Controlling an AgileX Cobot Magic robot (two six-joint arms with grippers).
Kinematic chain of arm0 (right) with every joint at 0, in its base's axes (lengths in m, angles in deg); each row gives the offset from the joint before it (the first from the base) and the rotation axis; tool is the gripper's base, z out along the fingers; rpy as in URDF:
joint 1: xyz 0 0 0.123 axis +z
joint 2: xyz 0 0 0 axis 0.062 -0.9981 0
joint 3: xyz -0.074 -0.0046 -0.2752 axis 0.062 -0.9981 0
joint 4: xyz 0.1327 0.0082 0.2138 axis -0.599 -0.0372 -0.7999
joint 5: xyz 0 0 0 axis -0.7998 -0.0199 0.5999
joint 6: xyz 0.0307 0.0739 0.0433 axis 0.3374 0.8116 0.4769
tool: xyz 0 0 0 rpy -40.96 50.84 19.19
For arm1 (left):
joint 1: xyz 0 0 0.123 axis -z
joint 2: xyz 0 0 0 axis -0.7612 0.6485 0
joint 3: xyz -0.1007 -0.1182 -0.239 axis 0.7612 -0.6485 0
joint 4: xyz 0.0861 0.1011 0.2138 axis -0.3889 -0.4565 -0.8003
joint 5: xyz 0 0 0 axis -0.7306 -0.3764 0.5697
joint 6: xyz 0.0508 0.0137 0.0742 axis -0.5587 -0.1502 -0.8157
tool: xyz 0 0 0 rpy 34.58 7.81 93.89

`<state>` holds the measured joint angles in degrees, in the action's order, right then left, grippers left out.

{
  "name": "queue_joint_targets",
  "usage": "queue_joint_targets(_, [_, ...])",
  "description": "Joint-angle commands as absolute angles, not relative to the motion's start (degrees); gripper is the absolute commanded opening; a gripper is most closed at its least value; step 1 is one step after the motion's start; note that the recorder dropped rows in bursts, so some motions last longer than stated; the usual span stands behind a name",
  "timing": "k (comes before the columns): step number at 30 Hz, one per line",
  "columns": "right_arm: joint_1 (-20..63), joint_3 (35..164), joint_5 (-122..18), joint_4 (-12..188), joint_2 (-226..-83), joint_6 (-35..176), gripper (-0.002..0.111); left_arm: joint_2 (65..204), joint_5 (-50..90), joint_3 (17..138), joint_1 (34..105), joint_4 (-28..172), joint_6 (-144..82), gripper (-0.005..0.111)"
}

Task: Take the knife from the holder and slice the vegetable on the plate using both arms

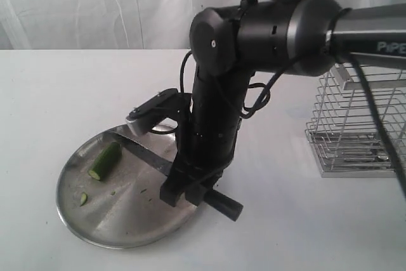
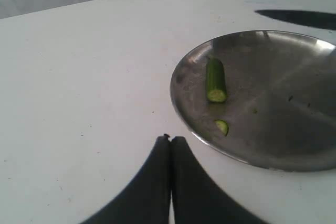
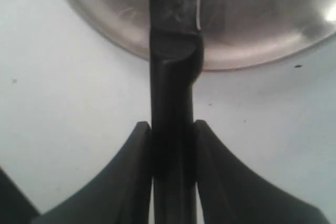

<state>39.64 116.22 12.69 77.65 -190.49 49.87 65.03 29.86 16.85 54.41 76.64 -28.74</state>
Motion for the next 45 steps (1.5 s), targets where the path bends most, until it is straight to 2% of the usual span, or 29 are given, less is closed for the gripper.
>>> queue_joint_targets(1, [39.3,116.5,10.2,82.3,-194.6,48.9,0.0,64.8,29.6,16.6,54.8,76.9,-28.5,0.0])
queue_joint_targets(4, [39.3,116.5,10.4,83.2,-197.0,48.8,0.002,64.8,29.6,16.6,54.8,76.9,-28.5,0.0])
queue_joint_targets(7, [39.3,116.5,9.1,83.2,-198.3,48.2,0.008,64.8,29.6,16.6,54.8,76.9,-28.5,0.0])
queue_joint_targets(10, [39.3,116.5,5.3,83.2,-198.1,48.3,0.017,64.8,29.6,16.6,54.8,76.9,-28.5,0.0])
queue_joint_targets(17, [39.3,116.5,4.2,83.2,-198.1,48.3,0.047,64.8,29.6,16.6,54.8,76.9,-28.5,0.0])
queue_joint_targets(19, [39.3,116.5,4.2,83.2,-198.1,48.3,0.051,64.8,29.6,16.6,54.8,76.9,-28.5,0.0])
queue_joint_targets(26, [39.3,116.5,4.5,87.0,-197.4,48.3,0.052,64.8,29.6,16.6,54.8,76.9,-28.5,0.0])
queue_joint_targets(32, [39.4,116.5,5.7,88.9,-188.6,57.2,0.052,64.8,29.6,16.6,54.8,76.9,-28.5,0.0])
queue_joint_targets(34, [41.1,116.5,10.6,87.8,-185.9,58.3,0.052,64.8,29.6,16.6,54.8,76.9,-28.5,0.0])
queue_joint_targets(37, [50.6,116.5,15.7,97.3,-185.5,61.5,0.05,64.8,29.6,16.6,54.8,76.9,-28.5,0.0])
queue_joint_targets(41, [65.2,115.4,17.8,134.5,-192.1,89.7,0.05,64.8,29.6,16.6,54.8,76.9,-28.5,0.0])
queue_joint_targets(45, [67.4,115.1,17.8,134.1,-196.5,95.7,0.05,64.8,29.6,16.6,54.8,76.9,-28.5,0.0])
